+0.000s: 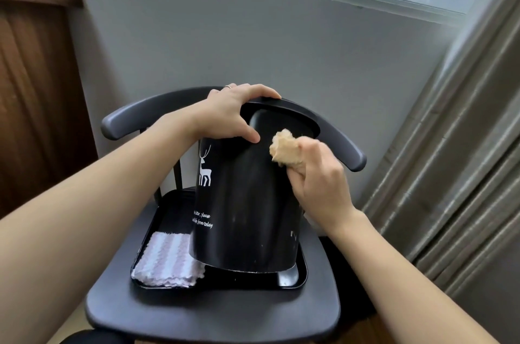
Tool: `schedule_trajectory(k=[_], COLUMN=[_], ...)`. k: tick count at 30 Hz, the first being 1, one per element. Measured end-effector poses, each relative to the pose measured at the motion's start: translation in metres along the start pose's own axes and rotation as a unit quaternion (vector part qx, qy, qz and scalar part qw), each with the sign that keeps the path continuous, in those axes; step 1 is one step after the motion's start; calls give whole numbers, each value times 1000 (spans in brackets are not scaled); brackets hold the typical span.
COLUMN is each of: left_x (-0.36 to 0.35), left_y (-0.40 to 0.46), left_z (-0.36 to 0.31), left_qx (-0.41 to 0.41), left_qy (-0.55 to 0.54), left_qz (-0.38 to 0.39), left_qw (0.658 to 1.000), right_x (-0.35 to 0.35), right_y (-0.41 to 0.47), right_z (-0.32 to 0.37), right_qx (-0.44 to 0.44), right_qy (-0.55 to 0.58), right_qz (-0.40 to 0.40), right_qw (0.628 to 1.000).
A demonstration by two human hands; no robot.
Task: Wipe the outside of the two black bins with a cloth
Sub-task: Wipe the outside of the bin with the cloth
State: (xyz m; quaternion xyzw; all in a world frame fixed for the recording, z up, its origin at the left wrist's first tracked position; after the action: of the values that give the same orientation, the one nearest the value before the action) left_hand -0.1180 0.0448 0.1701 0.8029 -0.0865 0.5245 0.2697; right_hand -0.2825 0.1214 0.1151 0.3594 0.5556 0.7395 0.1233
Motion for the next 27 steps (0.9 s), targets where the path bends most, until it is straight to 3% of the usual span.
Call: schedule_trajectory(k=[7,11,14,22,27], left_x=[-2,-1,-2,-3,-3], left_y=[1,1,1,1,2], left_z=[-3,0,-2,-7,-7], left_qx=[-10,-9,-15,-12,-16], left_qy=[5,8,4,5,11], left_qz=[-4,-6,-5,-9,-6], left_qw=[1000,1000,1000,1000,1000], right_x=[-3,-13,-13,-2,-3], right_y=[18,-2,-3,23,1], right_z=[-5,-3,-5,-12,2], right_qx=[-53,-126,-168,-114,10], right_qy=[-123,-50,25,31,6], right_qz=[-6,29,5,-42,-18], right_qw=[991,990,985,992,1000])
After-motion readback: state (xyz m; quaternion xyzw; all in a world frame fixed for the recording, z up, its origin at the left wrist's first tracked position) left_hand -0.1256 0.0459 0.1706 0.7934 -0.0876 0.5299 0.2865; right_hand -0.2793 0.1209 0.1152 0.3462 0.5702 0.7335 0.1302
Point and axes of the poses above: each hand's wrist, its own y-axis towards the middle knuckle, its own x-axis out of the back of the hand, z = x × y, the point moved 7 cm from there along y, towards the middle knuckle, and after that the axes turned 14 degrees about y, right-handed, at the moved point
